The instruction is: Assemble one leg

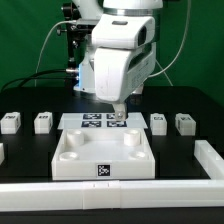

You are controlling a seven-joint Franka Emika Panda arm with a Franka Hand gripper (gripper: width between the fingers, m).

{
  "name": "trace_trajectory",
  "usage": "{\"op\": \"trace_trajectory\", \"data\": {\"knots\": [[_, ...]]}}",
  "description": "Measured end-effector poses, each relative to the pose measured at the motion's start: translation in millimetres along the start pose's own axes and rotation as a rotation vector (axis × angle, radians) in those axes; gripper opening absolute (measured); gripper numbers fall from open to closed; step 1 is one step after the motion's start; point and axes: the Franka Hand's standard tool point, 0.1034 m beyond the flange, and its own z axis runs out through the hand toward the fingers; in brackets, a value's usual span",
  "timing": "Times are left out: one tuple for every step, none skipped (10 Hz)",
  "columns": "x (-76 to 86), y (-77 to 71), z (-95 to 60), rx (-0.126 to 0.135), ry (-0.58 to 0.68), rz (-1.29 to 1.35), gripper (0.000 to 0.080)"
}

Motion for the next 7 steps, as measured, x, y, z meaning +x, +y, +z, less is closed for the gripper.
{"op": "trace_trajectory", "data": {"knots": [[-1.7, -1.2, 2.0, -0.001, 0.0, -0.043, 0.065], [-10.0, -11.9, 12.4, 0.012, -0.003, -0.14, 0.065], [-18.4, -24.9, 23.1, 0.035, -0.01, -0.205, 0.065], [-24.4, -32.9, 31.3, 0.05, -0.013, -0.264, 0.065], [-30.6, -39.5, 39.0, 0.064, -0.014, -0.299, 0.065], [-29.1, -37.1, 36.9, 0.06, -0.013, -0.283, 0.065], [-29.1, -36.9, 36.9, 0.059, -0.013, -0.283, 0.065]]}}
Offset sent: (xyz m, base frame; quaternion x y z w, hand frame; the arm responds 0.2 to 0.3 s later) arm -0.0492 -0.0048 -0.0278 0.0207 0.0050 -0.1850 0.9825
